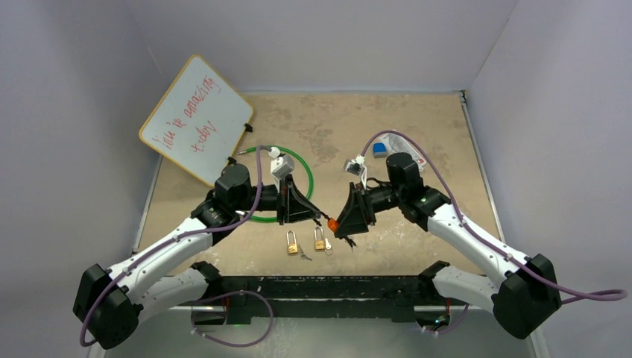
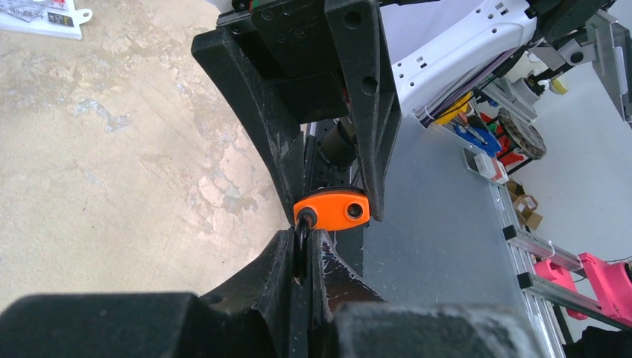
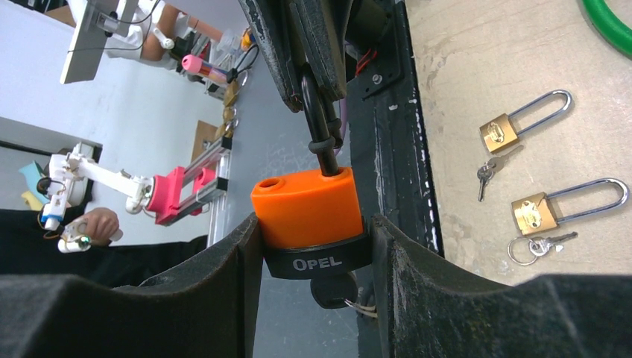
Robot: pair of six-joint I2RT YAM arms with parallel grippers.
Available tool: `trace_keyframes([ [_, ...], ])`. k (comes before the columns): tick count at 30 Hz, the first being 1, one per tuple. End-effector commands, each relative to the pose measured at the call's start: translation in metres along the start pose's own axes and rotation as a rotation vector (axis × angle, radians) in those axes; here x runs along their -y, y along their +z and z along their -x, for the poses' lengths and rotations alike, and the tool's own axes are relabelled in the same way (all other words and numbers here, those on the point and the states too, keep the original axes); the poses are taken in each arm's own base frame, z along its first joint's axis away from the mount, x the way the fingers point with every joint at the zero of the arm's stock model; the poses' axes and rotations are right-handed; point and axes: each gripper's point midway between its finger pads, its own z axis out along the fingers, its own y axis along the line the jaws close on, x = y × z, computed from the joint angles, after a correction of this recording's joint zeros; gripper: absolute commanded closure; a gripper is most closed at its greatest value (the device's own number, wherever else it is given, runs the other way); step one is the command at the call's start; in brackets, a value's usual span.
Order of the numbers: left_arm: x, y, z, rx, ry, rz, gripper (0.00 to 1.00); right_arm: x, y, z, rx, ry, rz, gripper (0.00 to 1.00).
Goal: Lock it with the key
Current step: Pick up the lock from the center of the board.
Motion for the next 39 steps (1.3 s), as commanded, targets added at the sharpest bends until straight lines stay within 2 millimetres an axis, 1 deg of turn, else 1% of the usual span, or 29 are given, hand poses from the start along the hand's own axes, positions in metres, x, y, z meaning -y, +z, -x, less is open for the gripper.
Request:
trace_keyframes([
  [1,0.007,0.005,0.016,0.018,0.017,-0.03,0.94,-0.011,-0.001,0.02,0.038,-0.082,0.003,1.0],
  [7,0.005,0.005,0.014,0.011,0.017,-0.02,0.93,-0.008,-0.001,0.02,0.038,-0.077,-0.004,1.0],
  [12,0.003,0.005,0.013,0.003,0.015,-0.008,0.87,-0.008,0.0,0.02,0.038,-0.077,-0.003,1.0],
  [13,0.002,0.006,0.014,0.006,0.016,-0.005,0.85,-0.008,0.0,0.021,0.038,-0.077,-0.003,1.0],
  [18,0.002,0.007,0.015,0.0,0.012,-0.013,0.83,-0.007,0.0,0.02,0.037,-0.074,-0.004,1.0],
  [19,0.002,0.007,0.014,0.0,0.012,-0.013,0.84,-0.007,0.0,0.02,0.036,-0.075,-0.003,1.0],
  [22,0.002,0.007,0.012,-0.006,0.011,-0.013,0.97,-0.006,0.0,0.02,0.037,-0.074,-0.007,1.0],
  [23,0.002,0.007,0.012,-0.007,0.012,-0.011,1.0,-0.005,0.0,0.02,0.039,-0.074,-0.011,1.0],
  [27,0.002,0.004,0.016,0.02,0.016,0.011,1.0,-0.002,0.0,0.021,0.045,-0.069,-0.028,1.0],
  [29,0.004,0.003,0.021,0.043,0.015,0.012,1.0,-0.001,0.001,0.02,0.042,-0.061,-0.026,0.94],
  [30,0.004,0.003,0.023,0.055,0.013,0.017,1.0,-0.001,0.001,0.019,0.04,-0.058,-0.02,0.86],
  [34,0.009,0.001,0.031,0.096,0.01,0.008,1.0,-0.008,0.001,0.015,0.041,-0.055,0.023,0.61],
  [39,0.015,0.001,0.036,0.111,0.012,-0.011,1.0,-0.017,0.0,0.012,0.048,-0.067,0.074,0.47],
])
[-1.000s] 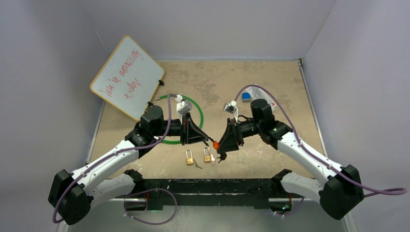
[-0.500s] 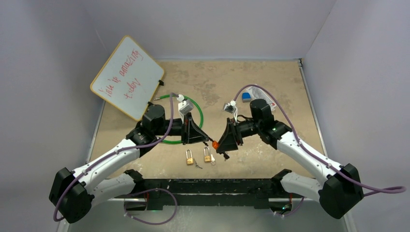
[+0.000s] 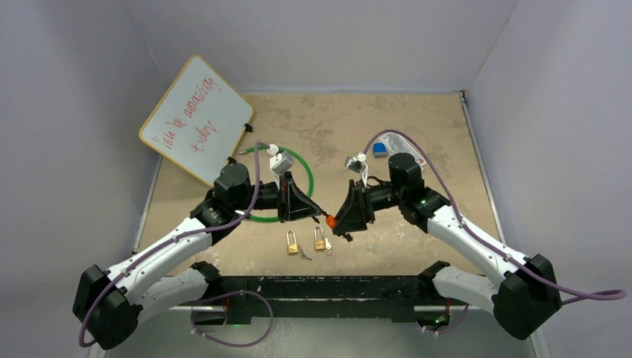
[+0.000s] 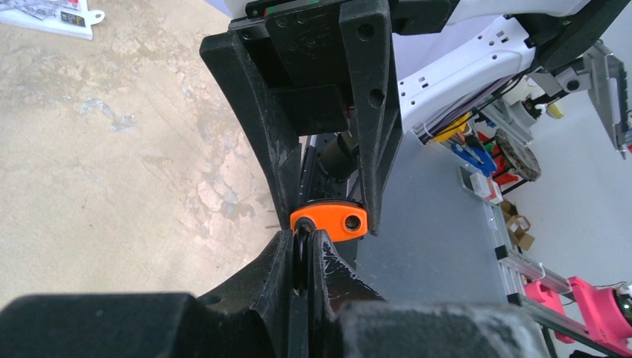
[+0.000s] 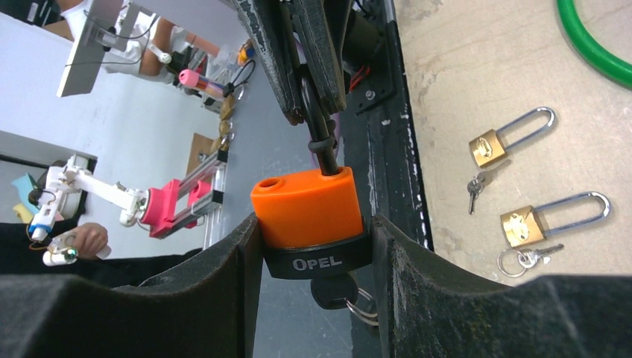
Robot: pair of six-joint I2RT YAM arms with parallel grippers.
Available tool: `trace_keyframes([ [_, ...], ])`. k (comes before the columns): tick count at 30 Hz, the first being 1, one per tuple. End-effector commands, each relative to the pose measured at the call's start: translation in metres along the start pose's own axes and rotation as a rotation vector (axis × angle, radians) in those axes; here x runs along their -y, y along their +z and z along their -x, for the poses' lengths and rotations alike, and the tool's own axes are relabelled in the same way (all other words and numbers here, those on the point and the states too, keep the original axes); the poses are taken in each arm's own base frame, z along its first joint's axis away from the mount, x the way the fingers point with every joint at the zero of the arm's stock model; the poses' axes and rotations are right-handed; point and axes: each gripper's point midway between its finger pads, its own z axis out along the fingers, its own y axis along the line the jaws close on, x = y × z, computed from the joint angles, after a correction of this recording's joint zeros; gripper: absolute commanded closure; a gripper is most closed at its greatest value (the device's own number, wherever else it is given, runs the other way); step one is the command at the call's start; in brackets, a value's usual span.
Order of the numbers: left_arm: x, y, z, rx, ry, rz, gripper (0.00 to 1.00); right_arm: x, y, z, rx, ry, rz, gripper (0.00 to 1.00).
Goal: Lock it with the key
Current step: Pick up the lock from the center of the board, then lock the lock.
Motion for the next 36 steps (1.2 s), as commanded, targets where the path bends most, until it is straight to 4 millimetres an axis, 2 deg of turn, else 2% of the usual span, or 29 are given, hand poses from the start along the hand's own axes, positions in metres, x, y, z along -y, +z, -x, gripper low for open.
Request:
trace_keyframes([
  [1,0.021,-0.001,0.026,0.085,0.064,-0.061,1.0,-0.019,-0.002,0.004,0.014,-0.055,0.073,0.46],
  [5,0.023,-0.001,0.028,0.09,0.066,-0.066,1.0,-0.023,-0.003,0.002,0.007,-0.06,0.101,0.37],
  [11,0.021,0.0,0.028,0.093,0.061,-0.066,1.0,-0.026,-0.003,0.0,0.001,-0.06,0.118,0.34],
  [17,0.02,0.001,0.032,0.113,0.051,-0.063,1.0,-0.014,0.001,0.0,0.003,-0.026,0.079,0.4],
  [20,0.02,0.002,0.033,0.123,0.04,-0.066,1.0,-0.01,0.004,0.001,0.001,-0.018,0.067,0.51],
  [26,0.018,0.001,0.032,0.135,0.024,-0.05,1.0,-0.006,0.006,0.0,-0.002,-0.018,0.046,0.5],
  [29,0.015,0.001,0.032,0.138,0.015,-0.04,1.0,-0.005,0.007,0.001,0.007,-0.019,0.039,0.63],
  [33,0.011,0.002,0.03,0.14,-0.005,-0.025,1.0,-0.006,0.008,0.006,0.025,-0.024,0.032,0.86],
  [36,0.012,0.002,0.028,0.133,-0.01,-0.024,1.0,-0.002,0.008,0.009,0.05,-0.033,0.011,0.98],
])
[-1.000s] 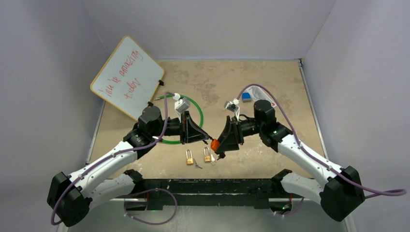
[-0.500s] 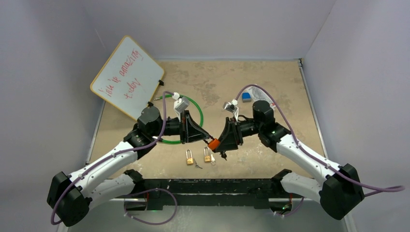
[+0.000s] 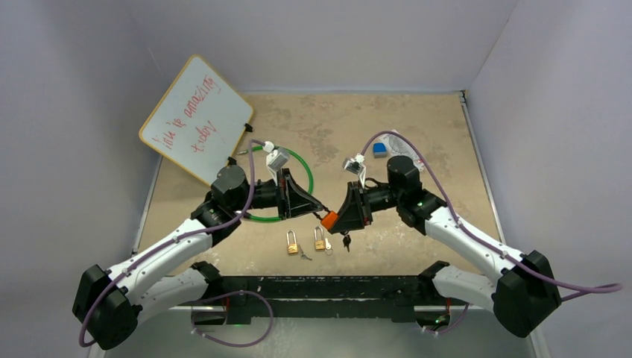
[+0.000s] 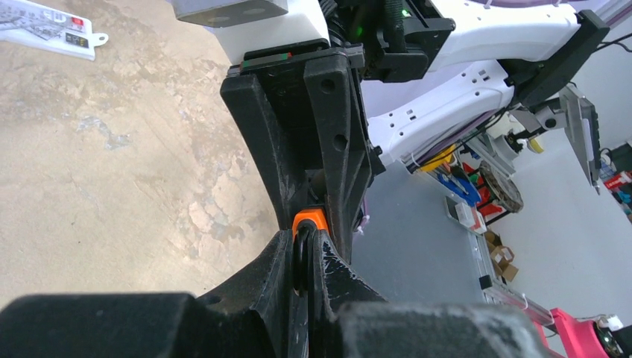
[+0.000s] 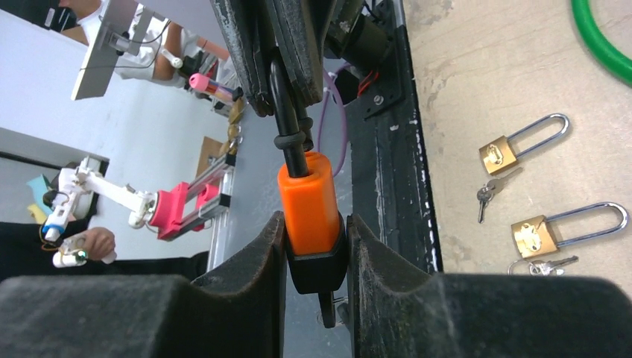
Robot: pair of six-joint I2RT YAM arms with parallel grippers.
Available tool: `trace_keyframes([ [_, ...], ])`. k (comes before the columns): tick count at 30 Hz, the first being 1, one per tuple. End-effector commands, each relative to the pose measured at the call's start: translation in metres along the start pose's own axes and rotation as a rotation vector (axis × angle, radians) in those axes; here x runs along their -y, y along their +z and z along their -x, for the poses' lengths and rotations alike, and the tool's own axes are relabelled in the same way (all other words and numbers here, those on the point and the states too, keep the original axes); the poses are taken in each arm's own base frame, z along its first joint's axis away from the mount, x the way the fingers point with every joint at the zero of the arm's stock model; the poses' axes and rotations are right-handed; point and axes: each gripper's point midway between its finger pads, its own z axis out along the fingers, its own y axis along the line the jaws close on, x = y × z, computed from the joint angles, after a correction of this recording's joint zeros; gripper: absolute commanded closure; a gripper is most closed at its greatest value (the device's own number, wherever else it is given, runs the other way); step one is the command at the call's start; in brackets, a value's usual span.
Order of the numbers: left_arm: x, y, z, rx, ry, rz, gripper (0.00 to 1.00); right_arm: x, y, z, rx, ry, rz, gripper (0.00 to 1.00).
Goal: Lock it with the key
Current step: Lock the lock.
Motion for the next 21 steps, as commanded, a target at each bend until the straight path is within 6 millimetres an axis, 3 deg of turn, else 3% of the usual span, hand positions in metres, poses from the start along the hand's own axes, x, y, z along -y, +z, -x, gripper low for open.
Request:
trace_keyframes([
  [1,0.0056,0.0002,0.0139,0.055,0.039,-0.009,1.0,-0.0015,0.0023,0.0126,0.054,-0.04,-0.018,1.0],
  [6,0.0054,-0.0001,0.0109,0.043,0.031,-0.011,1.0,-0.0001,0.0042,0.021,0.123,-0.025,-0.014,1.0],
  [8,0.0063,-0.0011,0.011,0.037,0.033,-0.008,0.94,-0.0009,0.0042,0.0224,0.133,-0.032,-0.01,1.0],
  [12,0.0088,-0.0054,0.012,0.017,0.061,0.01,0.87,-0.0007,0.004,0.0184,0.108,-0.029,-0.006,1.0],
  [21,0.0104,-0.0078,0.014,-0.013,0.083,0.022,0.85,-0.0033,0.0029,0.0142,0.088,-0.036,0.004,1.0],
])
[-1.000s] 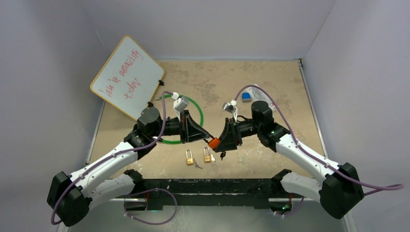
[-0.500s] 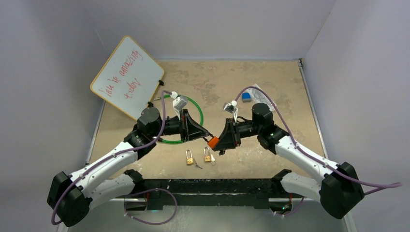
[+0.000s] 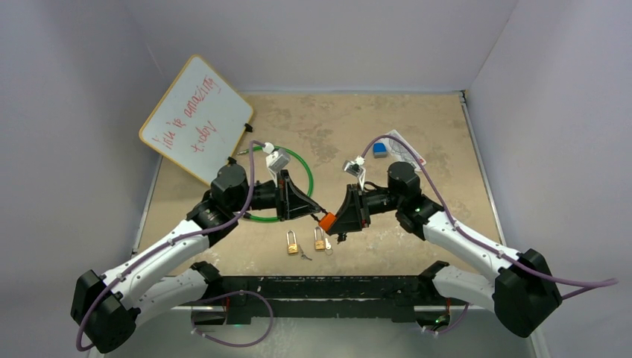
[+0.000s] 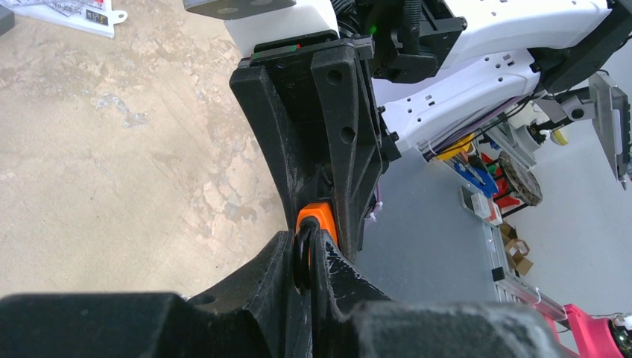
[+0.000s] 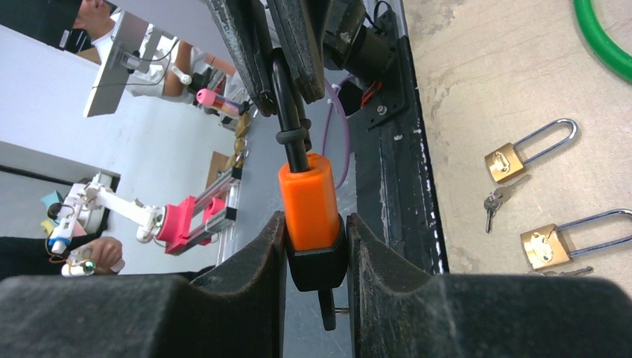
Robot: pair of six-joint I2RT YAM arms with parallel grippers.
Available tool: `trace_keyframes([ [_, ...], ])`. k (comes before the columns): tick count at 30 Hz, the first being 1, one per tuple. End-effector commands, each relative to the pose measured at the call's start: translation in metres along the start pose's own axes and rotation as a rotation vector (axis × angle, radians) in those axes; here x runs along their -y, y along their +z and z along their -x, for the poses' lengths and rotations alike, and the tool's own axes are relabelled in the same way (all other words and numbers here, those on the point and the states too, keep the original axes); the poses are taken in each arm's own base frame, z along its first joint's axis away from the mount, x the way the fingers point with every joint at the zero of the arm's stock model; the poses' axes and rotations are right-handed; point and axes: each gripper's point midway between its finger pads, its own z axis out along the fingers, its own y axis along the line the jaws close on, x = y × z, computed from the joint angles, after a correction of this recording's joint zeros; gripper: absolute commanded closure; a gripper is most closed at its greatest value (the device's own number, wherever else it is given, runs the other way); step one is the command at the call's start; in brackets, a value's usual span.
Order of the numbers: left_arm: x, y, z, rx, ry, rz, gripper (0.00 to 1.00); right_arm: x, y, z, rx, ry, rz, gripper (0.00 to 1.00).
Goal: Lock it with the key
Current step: Lock the lock.
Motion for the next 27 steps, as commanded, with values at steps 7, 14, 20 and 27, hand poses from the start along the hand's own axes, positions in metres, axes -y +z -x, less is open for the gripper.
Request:
trace_keyframes([
  [7,0.015,-0.002,0.019,0.019,0.071,-0.037,0.77,-0.011,-0.001,0.014,0.037,-0.07,0.011,1.0],
  [14,0.012,-0.006,0.02,0.0,0.092,-0.005,0.83,-0.012,-0.002,0.012,0.026,-0.07,0.016,1.0],
  [20,0.008,-0.006,0.021,-0.002,0.09,0.018,1.0,-0.013,-0.002,0.013,0.024,-0.073,0.017,1.0],
  [27,0.009,-0.003,0.019,0.013,0.052,-0.01,1.0,-0.014,0.0,0.026,0.085,-0.073,0.008,1.0],
])
